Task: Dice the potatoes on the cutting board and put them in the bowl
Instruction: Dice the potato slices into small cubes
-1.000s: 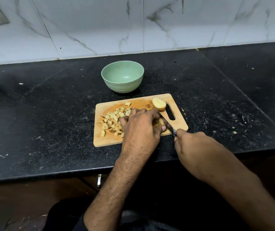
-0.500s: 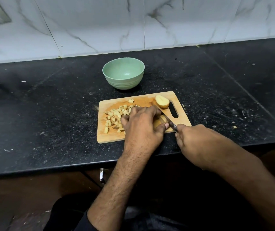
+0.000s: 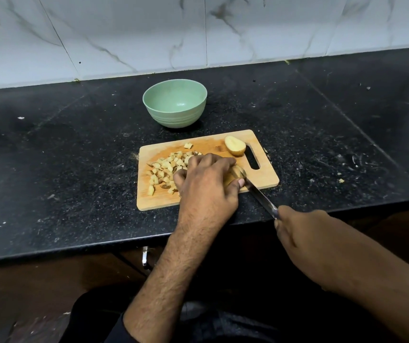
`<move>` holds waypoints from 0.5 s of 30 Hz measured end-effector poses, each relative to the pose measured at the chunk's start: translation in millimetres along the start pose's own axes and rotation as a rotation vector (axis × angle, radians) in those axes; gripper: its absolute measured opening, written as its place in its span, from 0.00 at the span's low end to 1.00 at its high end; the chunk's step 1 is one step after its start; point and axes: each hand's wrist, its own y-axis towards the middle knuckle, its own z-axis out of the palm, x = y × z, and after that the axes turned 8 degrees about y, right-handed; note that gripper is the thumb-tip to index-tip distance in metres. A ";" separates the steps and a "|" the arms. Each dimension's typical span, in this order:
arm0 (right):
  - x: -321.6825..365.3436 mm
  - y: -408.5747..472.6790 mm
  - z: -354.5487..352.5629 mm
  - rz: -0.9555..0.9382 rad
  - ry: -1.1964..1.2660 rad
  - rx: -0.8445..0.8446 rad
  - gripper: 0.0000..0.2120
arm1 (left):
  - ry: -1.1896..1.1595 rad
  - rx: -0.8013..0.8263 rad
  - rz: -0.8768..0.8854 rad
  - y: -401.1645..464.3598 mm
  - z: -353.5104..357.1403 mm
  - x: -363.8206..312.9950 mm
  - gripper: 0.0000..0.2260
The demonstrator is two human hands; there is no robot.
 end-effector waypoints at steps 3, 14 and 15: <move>-1.3 -6.0 1.4 0.012 0.004 -0.020 0.11 | -0.008 0.005 0.014 0.0 -1.1 0.9 0.19; 12.4 5.9 10.3 0.018 -0.020 -0.116 0.12 | -0.055 -0.045 -0.009 -8.3 0.0 14.7 0.15; 13.4 9.2 9.3 0.023 -0.029 -0.114 0.12 | -0.044 -0.044 -0.006 -7.6 -0.5 15.2 0.15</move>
